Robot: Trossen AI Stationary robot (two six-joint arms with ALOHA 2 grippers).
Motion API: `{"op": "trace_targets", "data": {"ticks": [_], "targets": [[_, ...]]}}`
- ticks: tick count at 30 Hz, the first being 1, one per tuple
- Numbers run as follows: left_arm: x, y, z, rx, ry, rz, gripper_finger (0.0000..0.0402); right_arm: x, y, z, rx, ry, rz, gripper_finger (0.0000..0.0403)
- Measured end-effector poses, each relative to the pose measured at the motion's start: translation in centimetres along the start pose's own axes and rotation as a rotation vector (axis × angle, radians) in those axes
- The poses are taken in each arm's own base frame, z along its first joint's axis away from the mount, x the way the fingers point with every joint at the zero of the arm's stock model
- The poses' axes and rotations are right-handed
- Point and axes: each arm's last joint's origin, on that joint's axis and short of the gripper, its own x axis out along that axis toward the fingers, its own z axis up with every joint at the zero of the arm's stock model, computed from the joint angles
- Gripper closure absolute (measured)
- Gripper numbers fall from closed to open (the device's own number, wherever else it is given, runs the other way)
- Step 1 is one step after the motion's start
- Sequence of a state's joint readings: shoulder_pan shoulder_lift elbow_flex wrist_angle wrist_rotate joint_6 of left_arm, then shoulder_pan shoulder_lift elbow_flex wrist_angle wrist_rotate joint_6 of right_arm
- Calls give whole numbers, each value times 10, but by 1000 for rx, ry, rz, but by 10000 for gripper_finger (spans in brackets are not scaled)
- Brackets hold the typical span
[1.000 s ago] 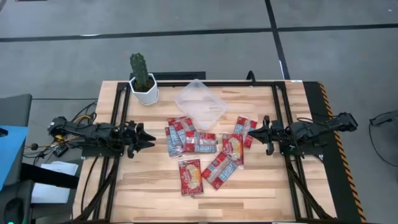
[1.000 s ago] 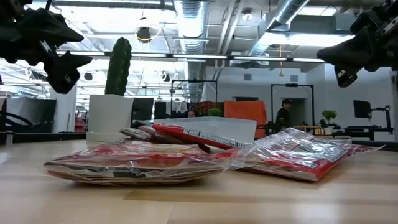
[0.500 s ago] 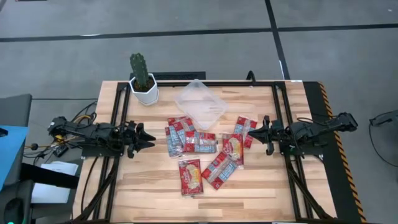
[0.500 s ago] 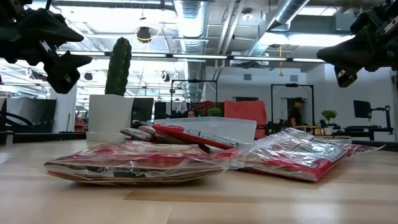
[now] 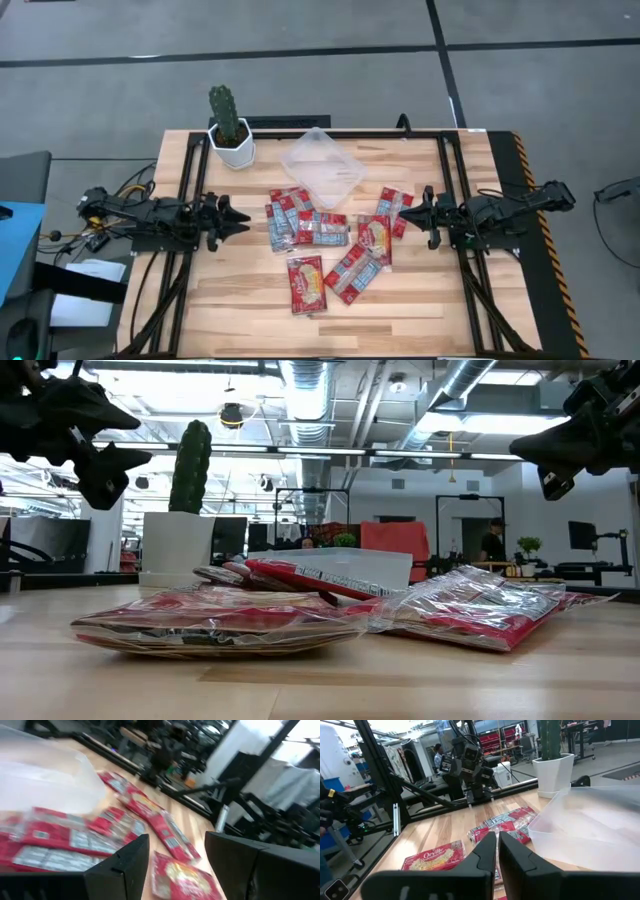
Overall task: Sort popcorn bags into baskets
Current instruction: Put the red popcorn bag into the transparent bin
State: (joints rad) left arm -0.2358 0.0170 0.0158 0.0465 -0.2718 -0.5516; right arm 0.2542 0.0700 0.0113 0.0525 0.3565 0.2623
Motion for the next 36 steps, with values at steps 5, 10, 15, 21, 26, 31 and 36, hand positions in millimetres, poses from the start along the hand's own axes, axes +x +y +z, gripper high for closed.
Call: {"op": "trace_targets", "data": {"ticks": [5,10,15,21,26,31,36], "targets": [[0,1,2,7,-43,56,219,0,0,0,0,0,0,356],[0,2,4,-30,-99,107,219,0,0,0,0,1,0,356],[-1,3,7,-175,-165,142,219,0,-1,0,-32,-6,-24,356],[3,-1,10,-414,-196,89,219,0,1,-1,27,16,47,356],[7,-3,15,-542,-212,93,219,0,2,-1,31,17,50,356],[13,-9,23,-669,-143,81,219,0,2,1,38,0,52,356],[25,-22,49,-634,-96,150,219,-1,4,9,148,-78,78,356]]}}
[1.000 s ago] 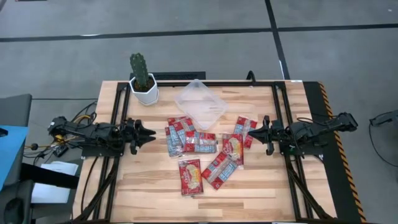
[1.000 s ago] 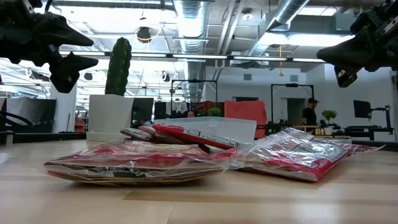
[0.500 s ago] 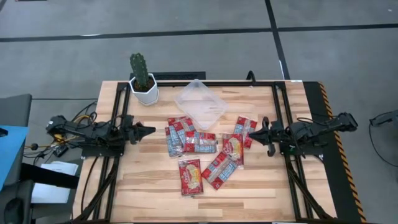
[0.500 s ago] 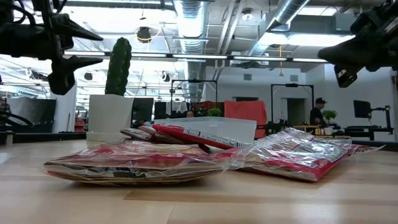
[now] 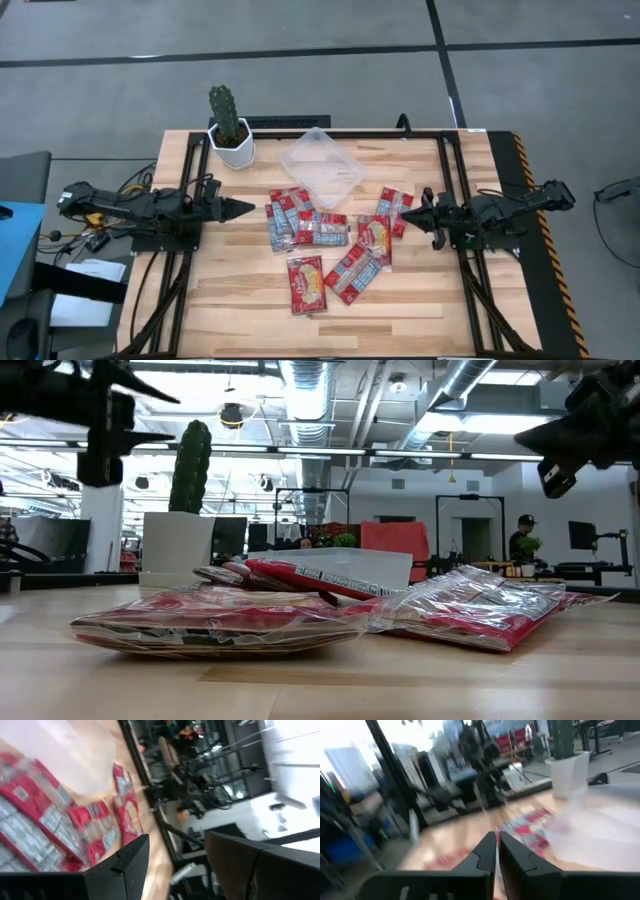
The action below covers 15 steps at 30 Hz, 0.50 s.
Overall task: Sort popcorn bags into baskets
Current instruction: Put the red popcorn bag into the transparent bin
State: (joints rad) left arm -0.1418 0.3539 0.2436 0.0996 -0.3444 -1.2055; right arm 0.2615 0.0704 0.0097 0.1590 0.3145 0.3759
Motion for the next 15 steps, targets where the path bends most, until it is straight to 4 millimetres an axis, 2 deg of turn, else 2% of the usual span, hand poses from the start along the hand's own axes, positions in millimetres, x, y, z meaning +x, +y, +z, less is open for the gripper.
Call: {"op": "trace_targets", "data": {"ticks": [2,4,8,12,15], "targets": [[6,-10,5,27,2,81,219,0,2,4,138,-41,19,356],[12,-11,8,20,18,228,219,0,2,7,256,-62,33,356],[27,6,6,-18,39,507,219,0,3,7,449,-65,42,356],[44,25,4,2,67,648,216,0,3,7,586,-59,49,356],[59,36,7,67,84,679,201,0,3,7,592,-61,49,356]]}}
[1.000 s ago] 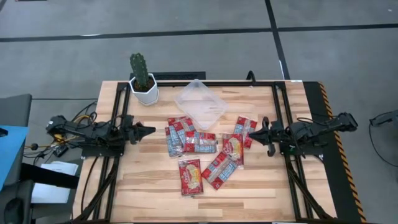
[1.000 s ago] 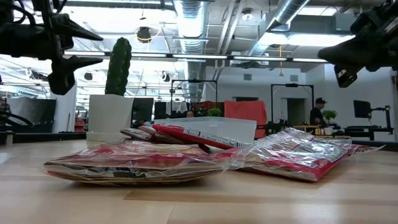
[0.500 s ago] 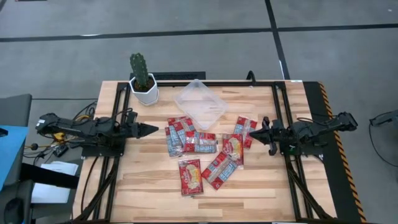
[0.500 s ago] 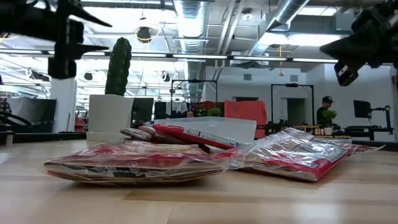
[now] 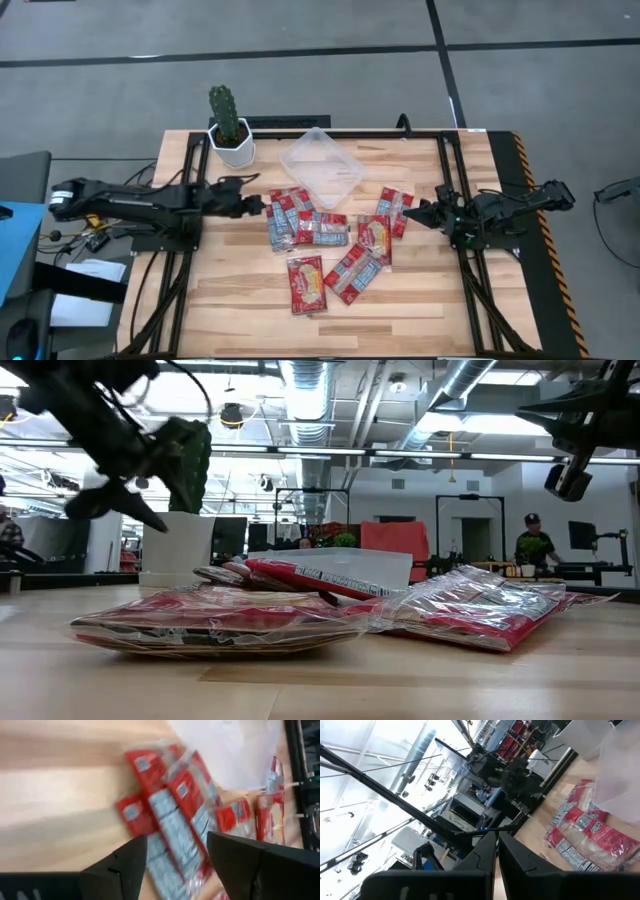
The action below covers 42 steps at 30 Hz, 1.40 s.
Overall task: Sort popcorn bags into baskets
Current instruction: Put the red popcorn bag into the transparent bin
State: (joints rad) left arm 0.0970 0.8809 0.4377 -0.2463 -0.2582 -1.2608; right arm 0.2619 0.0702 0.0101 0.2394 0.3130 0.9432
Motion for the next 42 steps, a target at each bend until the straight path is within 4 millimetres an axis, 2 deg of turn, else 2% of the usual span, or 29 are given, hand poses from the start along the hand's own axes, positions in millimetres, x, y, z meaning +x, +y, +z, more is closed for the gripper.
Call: {"op": "trace_targets", "data": {"ticks": [5,10,18,23,26,29,38,42], "targets": [[28,-1,17,22,-22,-17,154,0,0,0,-27,-1,0,356],[53,10,32,-2,34,1,116,0,0,0,-35,-1,-1,356],[83,28,40,-34,67,61,119,0,0,0,-35,-4,-2,356],[104,32,39,-52,105,7,129,0,0,0,-61,-8,-5,356],[115,35,39,-106,92,-11,153,0,0,0,-62,-10,-6,356],[123,37,38,-149,84,-22,198,0,0,0,-61,-10,-7,356],[124,36,38,-145,83,-43,384,0,0,0,-62,-10,-7,356],[120,33,39,-169,98,-66,388,0,0,0,-63,-9,-7,356]]}}
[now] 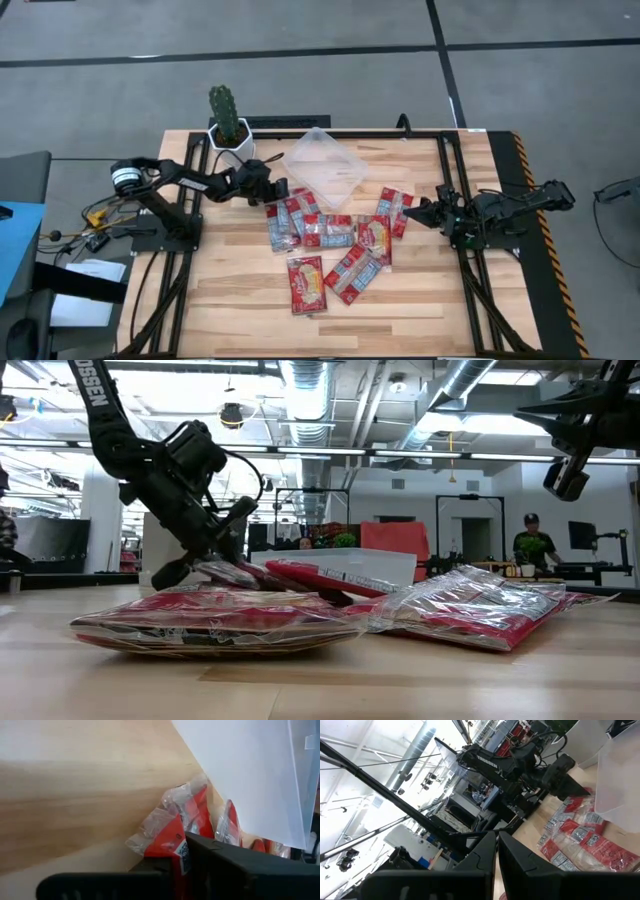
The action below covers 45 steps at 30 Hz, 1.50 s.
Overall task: Sort popcorn bags into baskets
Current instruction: Put the red popcorn bag into the transparent bin
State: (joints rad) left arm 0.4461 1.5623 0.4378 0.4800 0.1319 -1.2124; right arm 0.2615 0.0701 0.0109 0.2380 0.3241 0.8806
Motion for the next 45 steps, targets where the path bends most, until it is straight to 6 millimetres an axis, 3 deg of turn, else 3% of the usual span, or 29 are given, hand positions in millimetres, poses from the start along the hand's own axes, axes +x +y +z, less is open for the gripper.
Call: {"op": "trace_targets", "data": {"ticks": [7,15,20,28,31,37,41,45], "targets": [[-24,-20,3,-1,2,-104,398,0,-2,-2,-11,16,-21,356],[-68,-39,2,-9,-62,-155,400,0,-4,-3,-18,14,-55,356],[-96,-53,0,-29,-96,-278,401,0,-4,-3,-17,12,-56,356],[-123,-107,17,69,-180,-410,401,0,-4,-3,-17,12,-57,356],[-123,-132,30,176,-173,-351,401,0,-4,-3,-17,12,-57,356],[-101,-190,65,424,-65,-313,401,0,-4,-2,3,11,-51,356],[-74,-220,94,575,13,-292,401,0,-4,-2,-11,12,-52,356],[-39,-233,126,721,95,-205,401,0,-4,-2,-14,11,-53,356]]}}
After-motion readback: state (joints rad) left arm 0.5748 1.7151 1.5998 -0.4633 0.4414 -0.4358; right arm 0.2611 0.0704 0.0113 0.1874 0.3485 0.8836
